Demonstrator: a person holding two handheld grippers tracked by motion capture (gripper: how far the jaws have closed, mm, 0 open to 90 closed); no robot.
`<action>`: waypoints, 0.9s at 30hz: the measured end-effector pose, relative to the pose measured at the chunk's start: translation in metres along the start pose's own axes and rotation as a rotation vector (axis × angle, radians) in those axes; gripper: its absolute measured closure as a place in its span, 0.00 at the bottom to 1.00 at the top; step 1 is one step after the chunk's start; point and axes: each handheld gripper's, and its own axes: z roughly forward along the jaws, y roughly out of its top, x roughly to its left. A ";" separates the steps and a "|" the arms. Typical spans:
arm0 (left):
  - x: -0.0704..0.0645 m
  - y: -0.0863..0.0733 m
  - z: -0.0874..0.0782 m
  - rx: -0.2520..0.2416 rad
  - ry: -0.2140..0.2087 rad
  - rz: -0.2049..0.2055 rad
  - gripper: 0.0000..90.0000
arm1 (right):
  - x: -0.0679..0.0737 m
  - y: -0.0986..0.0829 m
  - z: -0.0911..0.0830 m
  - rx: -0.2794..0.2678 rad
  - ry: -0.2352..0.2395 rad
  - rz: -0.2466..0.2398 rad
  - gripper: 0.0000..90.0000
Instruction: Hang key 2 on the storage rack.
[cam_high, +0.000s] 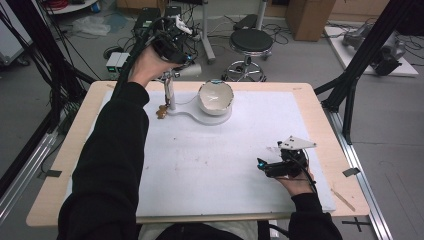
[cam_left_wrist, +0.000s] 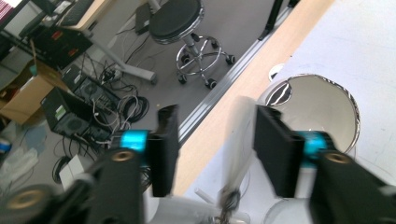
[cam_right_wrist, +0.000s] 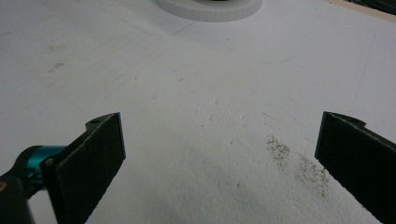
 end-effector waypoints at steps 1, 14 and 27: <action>0.002 -0.001 -0.002 0.001 0.004 -0.017 0.41 | 0.000 0.000 0.000 0.000 0.000 0.000 0.01; 0.018 -0.048 -0.027 -0.055 -0.102 -0.189 0.02 | 0.000 0.000 0.002 0.003 -0.006 0.002 0.01; 0.010 -0.090 -0.040 -0.099 -0.136 -0.212 0.02 | 0.000 0.000 0.003 0.014 -0.012 0.009 0.01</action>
